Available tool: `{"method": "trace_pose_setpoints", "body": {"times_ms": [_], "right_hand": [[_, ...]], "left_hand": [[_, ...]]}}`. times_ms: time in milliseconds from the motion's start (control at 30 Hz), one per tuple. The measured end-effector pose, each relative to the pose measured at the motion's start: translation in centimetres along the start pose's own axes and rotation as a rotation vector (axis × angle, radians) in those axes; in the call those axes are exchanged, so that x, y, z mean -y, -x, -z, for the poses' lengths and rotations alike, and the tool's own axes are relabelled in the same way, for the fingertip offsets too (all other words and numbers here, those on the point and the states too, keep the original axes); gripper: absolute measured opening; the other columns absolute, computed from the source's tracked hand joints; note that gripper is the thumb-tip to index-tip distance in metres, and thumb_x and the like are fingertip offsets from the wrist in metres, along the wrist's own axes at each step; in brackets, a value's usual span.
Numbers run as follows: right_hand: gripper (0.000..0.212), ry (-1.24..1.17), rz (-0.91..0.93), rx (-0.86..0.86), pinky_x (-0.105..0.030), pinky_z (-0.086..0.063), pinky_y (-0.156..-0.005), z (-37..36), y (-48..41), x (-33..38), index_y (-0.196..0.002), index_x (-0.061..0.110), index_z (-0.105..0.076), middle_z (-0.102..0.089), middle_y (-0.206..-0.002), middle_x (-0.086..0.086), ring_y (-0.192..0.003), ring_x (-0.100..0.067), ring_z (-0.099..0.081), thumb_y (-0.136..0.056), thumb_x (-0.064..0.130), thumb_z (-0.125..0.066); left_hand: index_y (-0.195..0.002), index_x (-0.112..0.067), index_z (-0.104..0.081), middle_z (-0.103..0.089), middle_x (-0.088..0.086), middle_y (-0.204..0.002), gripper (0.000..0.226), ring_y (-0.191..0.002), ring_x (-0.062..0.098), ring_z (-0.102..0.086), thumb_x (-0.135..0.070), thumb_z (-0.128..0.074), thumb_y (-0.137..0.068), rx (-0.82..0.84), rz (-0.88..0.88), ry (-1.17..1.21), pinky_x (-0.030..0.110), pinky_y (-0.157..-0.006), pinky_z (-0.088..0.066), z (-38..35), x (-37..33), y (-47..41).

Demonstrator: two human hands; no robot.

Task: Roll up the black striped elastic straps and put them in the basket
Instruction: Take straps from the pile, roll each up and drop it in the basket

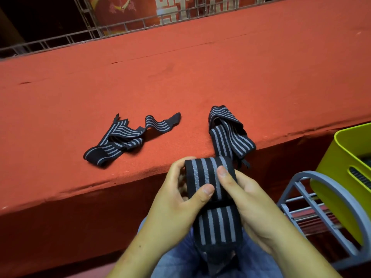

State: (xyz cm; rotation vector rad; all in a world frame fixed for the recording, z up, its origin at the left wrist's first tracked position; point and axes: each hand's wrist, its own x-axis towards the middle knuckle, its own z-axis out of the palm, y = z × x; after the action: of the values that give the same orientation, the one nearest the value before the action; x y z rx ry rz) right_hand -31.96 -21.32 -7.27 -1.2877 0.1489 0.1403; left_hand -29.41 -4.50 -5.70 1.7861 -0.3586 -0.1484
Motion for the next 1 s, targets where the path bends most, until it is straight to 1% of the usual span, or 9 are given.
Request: {"method": "trace_pose_setpoints", "body": {"times_ms": [133, 267, 400, 567, 633, 767, 833, 867, 1000], "right_hand": [[0.05, -0.027, -0.067, 0.052, -0.05, -0.049, -0.112, 0.0, 0.1, 0.0, -0.126, 0.016, -0.073, -0.078, -0.122, -0.008, -0.119, -0.024, -0.073, -0.096, 0.053, -0.057], [0.05, -0.07, -0.091, 0.072, -0.053, -0.049, -0.112, -0.2, 0.2, 0.1, -0.127, 0.013, -0.072, -0.077, -0.122, -0.011, -0.118, -0.026, -0.073, -0.098, 0.05, -0.055], [0.057, -0.128, -0.106, 0.111, -0.057, -0.049, -0.112, -0.2, 0.2, 0.3, -0.129, 0.013, -0.071, -0.076, -0.124, -0.015, -0.119, -0.032, -0.072, -0.093, 0.055, -0.057], [0.06, -0.21, -0.076, 0.133, -0.047, -0.058, -0.103, 0.0, 0.2, 0.4, -0.125, 0.014, -0.075, -0.075, -0.125, -0.017, -0.118, -0.032, -0.072, -0.091, 0.058, -0.053], [0.055, -0.236, -0.051, 0.13, -0.043, -0.058, -0.102, -0.1, 0.3, 0.5, -0.119, 0.018, -0.078, -0.075, -0.125, -0.016, -0.119, -0.03, -0.072, -0.091, 0.057, -0.052], [0.046, -0.228, -0.011, 0.098, -0.045, -0.057, -0.105, -0.4, 0.4, 0.9, -0.118, 0.024, -0.078, -0.075, -0.126, -0.014, -0.121, -0.03, -0.071, -0.093, 0.058, -0.064], [0.045, -0.233, -0.017, 0.08, -0.051, -0.056, -0.105, -0.4, 0.4, 0.9, -0.12, 0.022, -0.077, -0.075, -0.125, -0.016, -0.121, -0.032, -0.071, -0.089, 0.054, -0.068], [0.044, -0.24, -0.021, 0.071, -0.051, -0.056, -0.103, -0.4, 0.4, 1.0, -0.12, 0.021, -0.077, -0.075, -0.124, -0.017, -0.12, -0.033, -0.071, -0.087, 0.05, -0.068], [0.033, -0.267, -0.02, 0.025, -0.047, -0.059, -0.095, -0.4, 0.3, 1.4, -0.111, 0.019, -0.081, -0.078, -0.116, -0.017, -0.11, -0.029, -0.075, -0.087, 0.041, -0.076]], "left_hand": [[-0.131, -0.03, -0.053, -0.072, -0.01, -0.114, 0.05, -0.109, 0.007, -0.069, -0.009, -0.075, -0.091, -0.039, -0.031, 0.022, 0.018, -0.085, -0.055, 0.3, -0.1, -0.3], [-0.13, -0.031, -0.053, -0.071, -0.008, -0.114, 0.054, -0.109, 0.009, -0.069, -0.003, -0.075, -0.09, -0.048, -0.048, 0.038, 0.02, -0.085, -0.056, 0.6, -0.3, -0.4], [-0.123, -0.039, -0.055, -0.07, -0.008, -0.112, 0.057, -0.105, 0.01, -0.07, 0.001, -0.076, -0.088, -0.057, -0.063, 0.045, 0.022, -0.084, -0.057, 0.8, -0.4, -0.3], [-0.12, -0.044, -0.055, -0.064, -0.012, -0.112, 0.064, -0.106, 0.013, -0.065, 0.003, -0.079, -0.084, -0.029, -0.125, -0.052, 0.041, -0.094, -0.056, 0.9, -0.4, -0.1], [-0.119, -0.041, -0.055, -0.064, -0.011, -0.113, 0.064, -0.106, 0.012, -0.064, 0.007, -0.078, -0.083, -0.001, -0.148, -0.054, 0.039, -0.095, -0.055, 0.8, -0.5, 0.1], [-0.116, -0.036, -0.055, -0.064, -0.008, -0.128, 0.064, -0.121, 0.017, -0.063, 0.015, -0.074, -0.081, 0.05, -0.134, -0.01, 0.04, -0.104, -0.051, 0.8, -0.6, 0.3], [-0.115, -0.036, -0.054, -0.061, -0.015, -0.135, 0.064, -0.128, 0.01, -0.059, 0.014, -0.073, -0.082, 0.064, -0.117, -0.035, 0.033, -0.106, -0.049, 1.0, -0.7, 0.4], [-0.117, -0.037, -0.054, -0.058, -0.018, -0.139, 0.063, -0.132, 0.007, -0.056, 0.013, -0.072, -0.082, 0.073, -0.12, -0.048, 0.031, -0.109, -0.047, 1.1, -0.7, 0.4], [-0.126, -0.044, -0.054, -0.036, -0.022, -0.159, 0.067, -0.152, 0.007, -0.031, -0.003, -0.067, -0.075, 0.13, -0.22, -0.213, 0.038, -0.119, -0.03, 1.9, -0.9, 1.1]]}}
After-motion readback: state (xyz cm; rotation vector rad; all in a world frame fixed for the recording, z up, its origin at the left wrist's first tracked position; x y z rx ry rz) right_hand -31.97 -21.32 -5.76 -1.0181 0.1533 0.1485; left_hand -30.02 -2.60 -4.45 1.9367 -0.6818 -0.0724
